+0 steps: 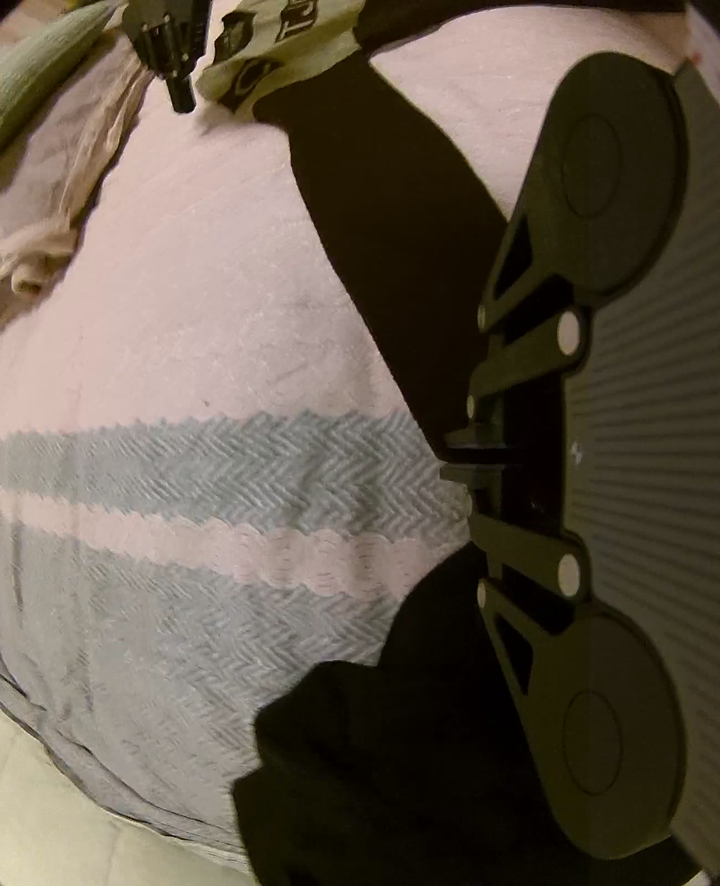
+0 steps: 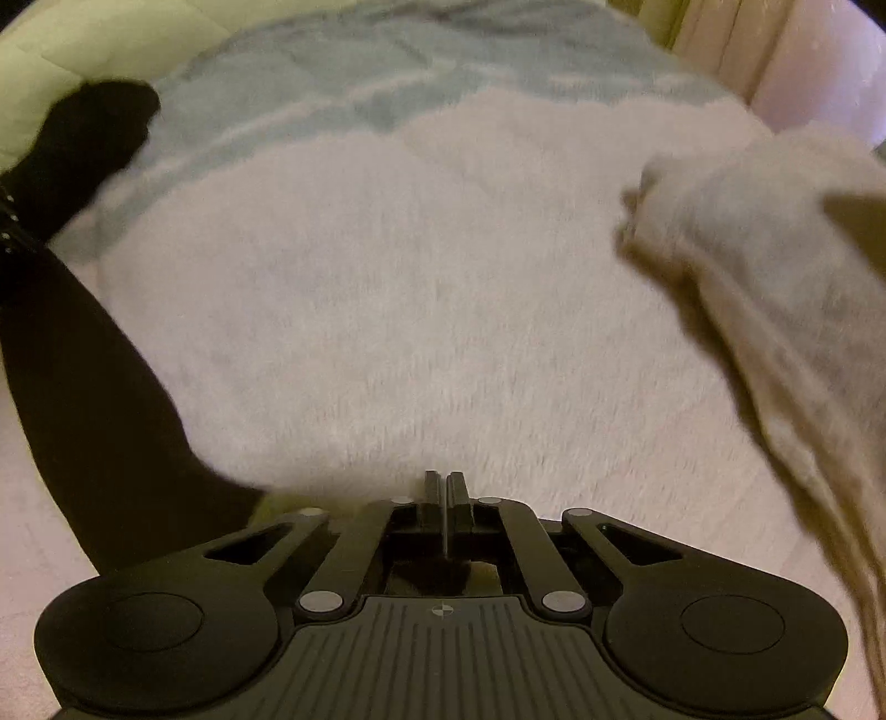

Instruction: Fold clothes

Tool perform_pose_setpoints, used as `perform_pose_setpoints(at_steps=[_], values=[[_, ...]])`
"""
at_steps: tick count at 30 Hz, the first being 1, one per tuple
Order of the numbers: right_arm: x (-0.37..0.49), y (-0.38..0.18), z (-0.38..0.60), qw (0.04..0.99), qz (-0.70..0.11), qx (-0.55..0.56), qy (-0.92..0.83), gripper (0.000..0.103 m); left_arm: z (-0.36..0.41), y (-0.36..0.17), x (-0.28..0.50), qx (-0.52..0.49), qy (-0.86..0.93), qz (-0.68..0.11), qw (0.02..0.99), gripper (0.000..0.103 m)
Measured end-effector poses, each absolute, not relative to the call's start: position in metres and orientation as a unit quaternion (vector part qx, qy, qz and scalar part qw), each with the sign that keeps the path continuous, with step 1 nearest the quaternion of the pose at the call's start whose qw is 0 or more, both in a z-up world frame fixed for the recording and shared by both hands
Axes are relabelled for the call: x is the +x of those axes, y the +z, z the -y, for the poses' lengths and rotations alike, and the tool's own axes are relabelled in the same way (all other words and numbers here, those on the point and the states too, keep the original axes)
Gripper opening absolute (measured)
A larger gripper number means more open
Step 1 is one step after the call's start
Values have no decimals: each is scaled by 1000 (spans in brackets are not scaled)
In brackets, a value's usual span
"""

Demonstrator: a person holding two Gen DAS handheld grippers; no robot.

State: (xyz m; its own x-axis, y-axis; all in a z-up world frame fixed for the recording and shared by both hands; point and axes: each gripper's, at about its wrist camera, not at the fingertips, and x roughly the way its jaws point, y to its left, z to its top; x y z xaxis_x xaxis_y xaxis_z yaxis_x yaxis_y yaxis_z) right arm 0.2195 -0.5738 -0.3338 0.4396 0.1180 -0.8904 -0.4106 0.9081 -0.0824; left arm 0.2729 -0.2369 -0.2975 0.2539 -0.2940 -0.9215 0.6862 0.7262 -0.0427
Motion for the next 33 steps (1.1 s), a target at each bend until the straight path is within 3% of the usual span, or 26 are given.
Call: perform_pose_setpoints(at_steps=[2,3,4,6,10,11,12,13,17,23,25,27,33], values=[[210,-333,574,836,-504,-133,172,2,244,-306,268,215,-323,-524,758,2],[208,-331,572,837,-499,-131,184,13,247,-306,268,219,-326,-523,756,2],[205,-330,571,835,-495,-133,202,32,249,-305,268,219,-331,-524,754,3],[201,-329,568,831,-489,-144,222,46,248,-304,268,219,-335,-528,749,3],[204,-351,550,798,-507,-191,265,45,246,-305,258,243,-347,-535,731,2],[204,-357,546,786,-516,-206,271,37,244,-304,256,245,-346,-534,731,2],[205,-360,544,778,-528,-206,273,2,242,-302,253,244,-347,-535,730,2],[208,-357,544,780,-532,-194,267,0,240,-300,252,239,-347,-538,730,2],[210,-326,566,838,-483,-120,221,0,233,-286,249,223,-344,-539,736,2],[205,-347,568,836,-503,-114,187,0,230,-297,257,194,-332,-552,740,2],[197,-343,569,849,-495,-102,153,19,231,-304,263,184,-321,-556,744,4],[189,-334,567,860,-484,-107,119,27,229,-304,271,174,-305,-557,752,14],[149,-313,551,873,-473,-71,101,28,218,-276,283,187,-261,-518,793,15]])
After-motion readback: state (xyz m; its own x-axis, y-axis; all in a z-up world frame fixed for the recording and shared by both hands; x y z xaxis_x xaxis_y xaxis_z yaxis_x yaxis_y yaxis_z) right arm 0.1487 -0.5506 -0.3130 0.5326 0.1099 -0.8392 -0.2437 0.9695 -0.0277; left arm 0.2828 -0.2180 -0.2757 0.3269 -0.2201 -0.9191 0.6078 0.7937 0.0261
